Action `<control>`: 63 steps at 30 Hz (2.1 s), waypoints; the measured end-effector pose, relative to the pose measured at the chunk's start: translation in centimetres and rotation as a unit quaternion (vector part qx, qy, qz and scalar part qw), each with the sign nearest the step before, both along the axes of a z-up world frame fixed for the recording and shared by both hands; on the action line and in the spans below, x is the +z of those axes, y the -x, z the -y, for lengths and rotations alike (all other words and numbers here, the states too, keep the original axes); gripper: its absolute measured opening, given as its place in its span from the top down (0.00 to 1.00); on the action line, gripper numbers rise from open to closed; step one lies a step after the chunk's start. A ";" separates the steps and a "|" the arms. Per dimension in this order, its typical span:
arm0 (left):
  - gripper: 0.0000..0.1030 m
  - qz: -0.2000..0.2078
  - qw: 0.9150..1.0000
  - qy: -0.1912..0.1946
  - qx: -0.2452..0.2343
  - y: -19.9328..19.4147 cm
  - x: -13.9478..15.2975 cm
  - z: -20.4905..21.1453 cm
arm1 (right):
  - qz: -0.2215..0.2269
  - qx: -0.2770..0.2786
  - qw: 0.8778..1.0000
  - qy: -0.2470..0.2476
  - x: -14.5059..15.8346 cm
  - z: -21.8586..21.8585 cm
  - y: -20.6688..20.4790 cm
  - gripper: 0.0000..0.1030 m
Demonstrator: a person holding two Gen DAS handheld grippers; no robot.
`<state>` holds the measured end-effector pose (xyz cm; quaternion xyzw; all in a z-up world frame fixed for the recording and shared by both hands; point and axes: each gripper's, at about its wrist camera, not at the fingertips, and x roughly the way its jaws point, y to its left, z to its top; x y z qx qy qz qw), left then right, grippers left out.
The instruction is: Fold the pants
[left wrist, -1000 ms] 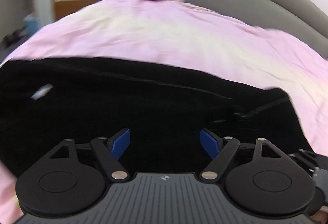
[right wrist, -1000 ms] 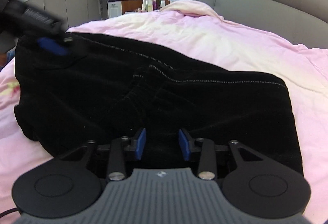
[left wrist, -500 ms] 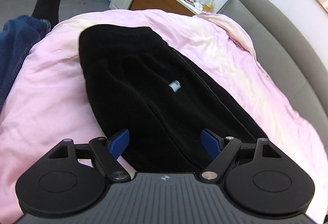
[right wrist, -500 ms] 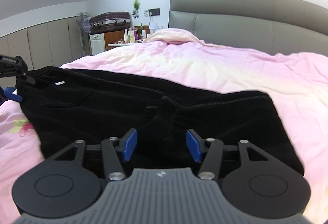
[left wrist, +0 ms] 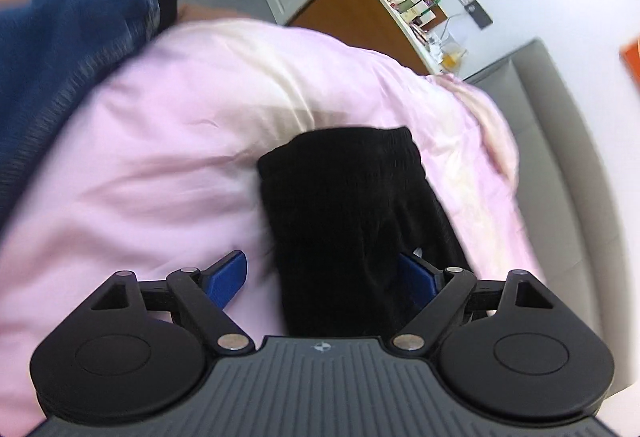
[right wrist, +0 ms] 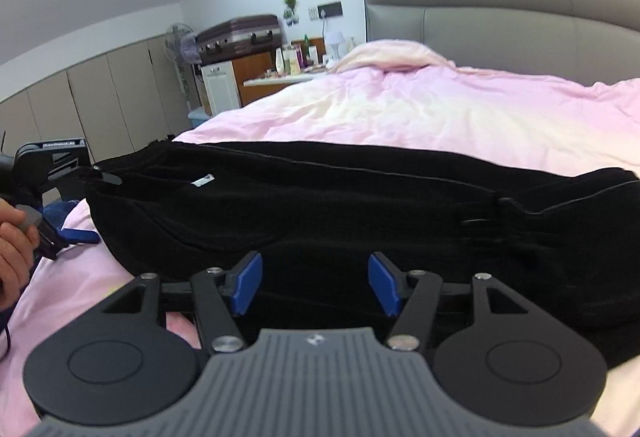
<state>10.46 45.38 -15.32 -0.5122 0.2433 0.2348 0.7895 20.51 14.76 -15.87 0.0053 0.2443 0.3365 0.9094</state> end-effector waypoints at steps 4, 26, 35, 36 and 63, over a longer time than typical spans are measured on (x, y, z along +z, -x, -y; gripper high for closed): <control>0.08 0.026 0.999 0.018 -0.020 -2.1 -1.3 -1.2 | -0.015 0.027 0.999 0.030 0.7 -6.0 -0.9 0.59; 0.66 0.035 0.975 -0.192 -0.102 -3.2 3.7 5.6 | -0.009 0.068 0.996 0.060 -1.1 -8.4 -0.8 0.51; 0.65 -0.006 0.874 -0.440 -0.207 -8.0 7.8 17.5 | -0.005 -0.023 0.999 0.038 -1.0 3.5 3.0 0.50; 0.65 -0.020 0.855 -0.469 -0.219 -8.5 7.7 19.2 | -0.009 -0.034 0.999 0.037 -1.1 4.5 3.1 0.49; 0.00 -0.118 0.636 -0.605 -0.463 -12.2 -2.4 34.7 | -0.130 -0.145 0.981 -0.026 -4.7 13.2 -1.1 0.47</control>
